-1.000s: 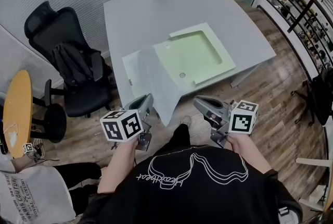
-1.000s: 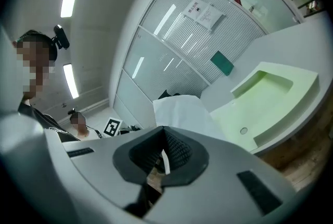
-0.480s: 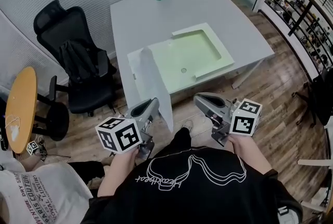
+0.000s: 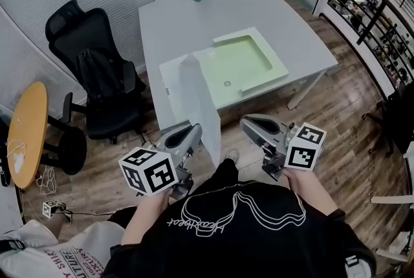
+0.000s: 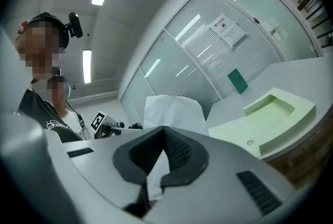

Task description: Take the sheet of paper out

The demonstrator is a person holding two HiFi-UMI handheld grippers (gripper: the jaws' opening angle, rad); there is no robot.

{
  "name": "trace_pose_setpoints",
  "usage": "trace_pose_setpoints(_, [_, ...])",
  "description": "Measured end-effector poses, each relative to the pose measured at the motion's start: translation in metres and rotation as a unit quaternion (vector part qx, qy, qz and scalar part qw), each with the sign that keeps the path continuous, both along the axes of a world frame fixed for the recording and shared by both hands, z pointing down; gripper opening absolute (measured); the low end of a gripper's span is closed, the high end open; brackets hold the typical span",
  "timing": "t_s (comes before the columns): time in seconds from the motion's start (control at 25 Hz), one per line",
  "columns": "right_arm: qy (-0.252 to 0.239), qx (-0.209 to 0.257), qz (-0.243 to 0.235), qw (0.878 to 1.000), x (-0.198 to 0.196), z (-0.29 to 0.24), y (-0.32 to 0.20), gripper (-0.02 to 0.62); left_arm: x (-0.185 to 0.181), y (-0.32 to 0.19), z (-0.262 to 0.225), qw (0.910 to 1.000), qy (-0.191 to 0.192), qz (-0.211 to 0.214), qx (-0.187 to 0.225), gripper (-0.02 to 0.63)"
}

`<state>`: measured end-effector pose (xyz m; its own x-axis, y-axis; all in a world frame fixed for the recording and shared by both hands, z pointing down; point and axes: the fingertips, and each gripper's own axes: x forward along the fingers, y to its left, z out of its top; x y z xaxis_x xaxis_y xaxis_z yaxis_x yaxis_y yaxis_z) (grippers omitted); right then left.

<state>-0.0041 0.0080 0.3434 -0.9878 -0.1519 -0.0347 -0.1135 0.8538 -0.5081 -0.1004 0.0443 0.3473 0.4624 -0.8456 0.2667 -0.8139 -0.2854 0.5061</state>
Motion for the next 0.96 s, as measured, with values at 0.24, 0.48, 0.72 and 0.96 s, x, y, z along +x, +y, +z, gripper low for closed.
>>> trace_pose_setpoints(0.24, [0.002, -0.002, 0.006, 1.0, 0.0015, -0.0008, 0.0013, 0.008, 0.0052, -0.0015, -0.0034, 0.9999, 0.004, 0.011, 0.006, 0.014])
trace_pose_setpoints(0.48, [0.006, -0.008, 0.011, 1.0, 0.0039, 0.0018, 0.0008, 0.008, 0.008, -0.0036, -0.0038, 0.9998, 0.008, 0.019, 0.004, 0.014])
trace_pose_setpoints(0.72, [0.008, -0.008, 0.011, 1.0, 0.0033, 0.002, 0.0012, 0.008, 0.009, -0.0056, -0.0047, 0.9997, 0.004, 0.023, 0.005, 0.014])
trace_pose_setpoints(0.96, [0.012, -0.007, 0.014, 1.0, 0.0004, 0.0019, 0.0002, 0.008, 0.0063, -0.0072, -0.0043, 0.9996, 0.008, 0.026, 0.005, 0.014])
